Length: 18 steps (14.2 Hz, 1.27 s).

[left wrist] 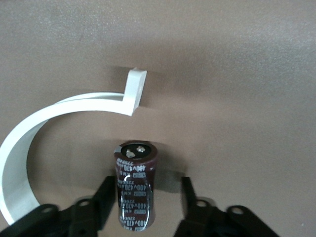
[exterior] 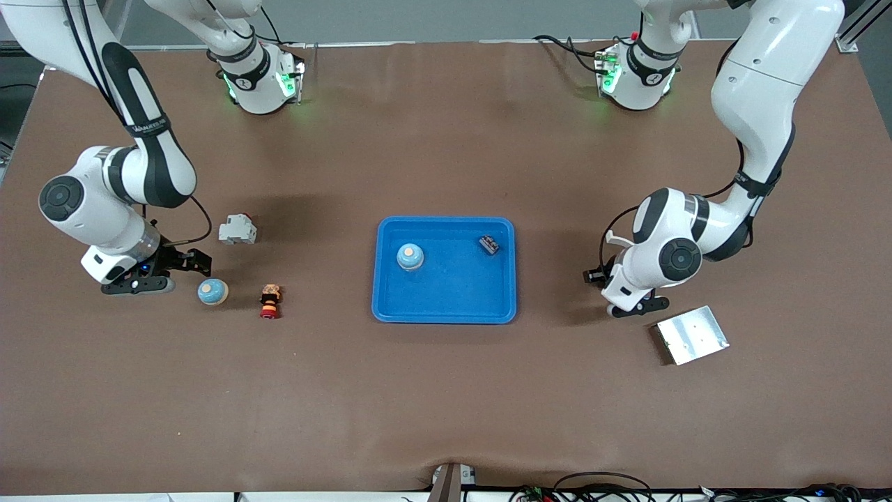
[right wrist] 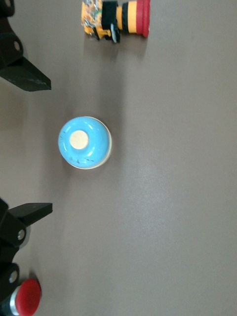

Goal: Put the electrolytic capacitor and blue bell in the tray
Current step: 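Carry the capacitor to the tray while the right gripper grasps the second bell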

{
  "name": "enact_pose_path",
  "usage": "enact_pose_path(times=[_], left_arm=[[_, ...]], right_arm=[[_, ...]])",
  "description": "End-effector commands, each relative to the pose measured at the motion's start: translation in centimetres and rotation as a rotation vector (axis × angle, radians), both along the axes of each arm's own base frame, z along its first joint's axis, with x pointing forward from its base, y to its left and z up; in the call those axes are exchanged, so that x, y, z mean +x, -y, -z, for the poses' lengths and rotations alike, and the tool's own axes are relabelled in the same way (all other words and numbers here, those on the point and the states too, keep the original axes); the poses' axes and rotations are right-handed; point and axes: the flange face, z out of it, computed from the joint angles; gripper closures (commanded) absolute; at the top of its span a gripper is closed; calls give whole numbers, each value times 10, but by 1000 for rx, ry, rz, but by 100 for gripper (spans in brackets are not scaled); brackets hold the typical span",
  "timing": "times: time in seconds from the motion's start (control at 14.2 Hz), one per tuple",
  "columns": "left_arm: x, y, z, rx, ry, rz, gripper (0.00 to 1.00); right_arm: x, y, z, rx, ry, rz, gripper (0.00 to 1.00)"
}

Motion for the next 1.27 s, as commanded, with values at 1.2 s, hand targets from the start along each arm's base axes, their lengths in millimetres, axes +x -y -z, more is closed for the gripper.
enact_pose_path(times=[1.2], left_arm=[[34, 81, -98, 61, 88, -210, 98]], right_arm=[[13, -5, 71, 17, 54, 0, 0]])
